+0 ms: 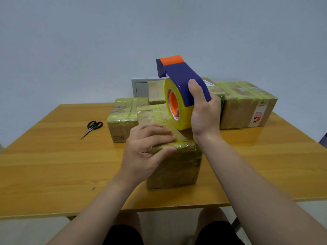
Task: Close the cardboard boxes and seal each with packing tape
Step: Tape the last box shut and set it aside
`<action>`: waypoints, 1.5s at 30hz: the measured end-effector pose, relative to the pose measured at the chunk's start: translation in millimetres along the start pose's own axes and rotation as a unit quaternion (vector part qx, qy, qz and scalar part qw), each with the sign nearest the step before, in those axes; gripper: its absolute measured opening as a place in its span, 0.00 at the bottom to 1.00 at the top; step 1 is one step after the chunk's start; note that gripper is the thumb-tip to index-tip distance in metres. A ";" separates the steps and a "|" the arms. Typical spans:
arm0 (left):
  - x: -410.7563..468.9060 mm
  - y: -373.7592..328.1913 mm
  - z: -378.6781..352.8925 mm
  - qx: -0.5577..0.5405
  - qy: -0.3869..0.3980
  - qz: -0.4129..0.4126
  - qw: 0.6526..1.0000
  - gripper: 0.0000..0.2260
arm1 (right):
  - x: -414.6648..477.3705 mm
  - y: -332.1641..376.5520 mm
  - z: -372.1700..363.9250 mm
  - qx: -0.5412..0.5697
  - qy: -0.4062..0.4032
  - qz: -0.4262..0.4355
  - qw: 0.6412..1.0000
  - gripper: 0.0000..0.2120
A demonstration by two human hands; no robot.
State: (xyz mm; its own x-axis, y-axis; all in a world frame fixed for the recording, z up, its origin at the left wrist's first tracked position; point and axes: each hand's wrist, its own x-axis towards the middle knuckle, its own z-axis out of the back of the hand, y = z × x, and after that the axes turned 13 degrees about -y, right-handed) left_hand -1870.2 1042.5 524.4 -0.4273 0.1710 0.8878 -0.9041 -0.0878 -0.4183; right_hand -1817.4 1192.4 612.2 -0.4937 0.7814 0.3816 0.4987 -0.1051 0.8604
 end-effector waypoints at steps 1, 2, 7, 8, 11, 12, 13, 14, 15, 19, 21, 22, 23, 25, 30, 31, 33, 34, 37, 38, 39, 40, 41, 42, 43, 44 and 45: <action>-4.9 1.0 -2.1 -0.018 -0.033 0.020 0.999 0.14 | -0.2 0.5 -0.5 0.003 0.001 0.000 1.000 0.14; -8.6 1.0 -5.9 -0.036 -0.066 0.037 0.997 0.17 | 0.0 0.2 -0.7 0.002 0.002 0.002 1.000 0.14; -19.3 -4.9 -22.7 -0.102 -0.171 0.106 0.974 0.21 | -0.2 0.9 0.3 0.012 0.006 -0.015 1.000 0.12; -19.2 -4.7 -23.1 -0.106 -0.174 0.113 0.972 0.20 | 0.0 0.7 0.4 0.013 0.005 -0.017 1.000 0.12; -17.3 -1.3 -22.8 -0.098 -0.171 0.108 0.974 0.18 | 0.2 0.7 -1.0 0.009 0.000 -0.018 1.000 0.16; -17.0 -0.5 -22.7 -0.094 -0.171 0.103 0.975 0.18 | 0.2 0.8 -1.5 0.013 -0.003 -0.017 1.000 0.16; -17.0 0.5 -22.9 -0.089 -0.175 0.098 0.976 0.18 | 0.1 1.0 -1.4 0.017 -0.006 -0.013 1.000 0.15; -16.9 1.0 -23.2 -0.081 -0.181 0.095 0.976 0.18 | -0.2 1.4 -1.3 0.015 -0.008 -0.007 1.000 0.15; -16.9 0.8 -23.5 -0.074 -0.187 0.094 0.975 0.18 | -0.7 1.3 -1.1 0.008 -0.006 -0.002 1.000 0.15; -16.5 -4.1 -24.8 -0.048 -0.191 0.100 0.975 0.17 | -1.3 1.0 0.7 -0.004 0.003 -0.002 1.000 0.14; -13.2 -8.7 -20.7 -0.023 -0.165 0.127 0.978 0.14 | -1.2 1.4 1.7 -0.002 0.004 -0.006 1.000 0.14; -8.9 -12.4 -17.5 0.001 -0.142 0.141 0.980 0.12 | -1.2 1.8 1.8 -0.002 0.006 -0.004 1.000 0.14; -3.0 -16.9 -14.3 0.041 -0.114 0.147 0.982 0.11 | -1.7 2.0 1.9 -0.003 0.009 -0.004 1.000 0.13; 9.3 -25.8 -11.6 0.158 -0.060 0.112 0.979 0.11 | -1.6 2.6 2.4 -0.003 0.009 -0.005 1.000 0.12; 20.1 -34.4 -25.4 0.223 -0.071 0.041 0.971 0.16 | -0.7 3.3 3.9 0.007 -0.001 -0.015 1.000 0.10; 19.4 -31.8 -27.5 0.221 -0.094 0.037 0.970 0.18 | -0.6 3.3 3.8 0.008 -0.001 -0.015 1.000 0.10; 13.8 -25.1 -27.8 0.183 -0.133 0.039 0.973 0.20 | -0.5 2.0 3.6 0.010 0.001 -0.014 1.000 0.10; 7.4 -21.0 -26.3 0.134 -0.152 0.048 0.978 0.20 | -0.7 1.7 3.5 0.012 0.002 -0.015 1.000 0.10; -14.2 -13.9 -23.1 -0.012 -0.196 0.076 0.978 0.16 | -1.7 2.7 4.5 0.019 0.004 -0.018 1.000 0.11; -18.2 -12.7 -24.5 -0.018 -0.203 0.079 0.976 0.17 | -1.6 2.8 4.7 0.020 0.005 -0.017 1.000 0.12; -19.6 -11.1 -26.5 -0.016 -0.204 0.083 0.975 0.17 | -1.4 2.6 4.8 0.022 0.003 -0.016 1.000 0.12; -18.1 -10.7 -28.2 -0.016 -0.202 0.085 0.976 0.17 | -1.2 1.8 4.7 0.024 0.000 -0.017 1.000 0.12; -16.3 -10.8 -29.3 -0.017 -0.198 0.084 0.976 0.16 | -0.9 1.0 4.6 0.026 -0.002 -0.018 1.000 0.12; -15.7 -10.7 -29.4 -0.020 -0.196 0.082 0.977 0.16 | -0.4 -0.3 4.5 0.026 -0.004 -0.018 0.999 0.12; -16.3 -9.7 -28.9 -0.024 -0.194 0.080 0.977 0.15 | 0.0 -0.7 4.3 0.026 -0.004 -0.018 0.999 0.12; -17.1 -8.5 -27.9 -0.029 -0.194 0.080 0.977 0.16 | 0.4 -1.5 4.4 0.026 -0.003 -0.016 1.000 0.11; -17.6 -7.7 -26.5 -0.040 -0.194 0.084 0.977 0.17 | 0.0 -1.6 4.6 0.024 0.002 -0.014 1.000 0.11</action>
State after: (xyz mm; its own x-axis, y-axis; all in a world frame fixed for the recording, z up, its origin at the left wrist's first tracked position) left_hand -1855.9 1066.2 506.8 -0.5494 -0.2253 0.8046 -0.8254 -0.0032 -0.5645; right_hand -1815.0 1195.4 609.2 -0.5100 0.7817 0.3590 0.5184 -0.0539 0.8535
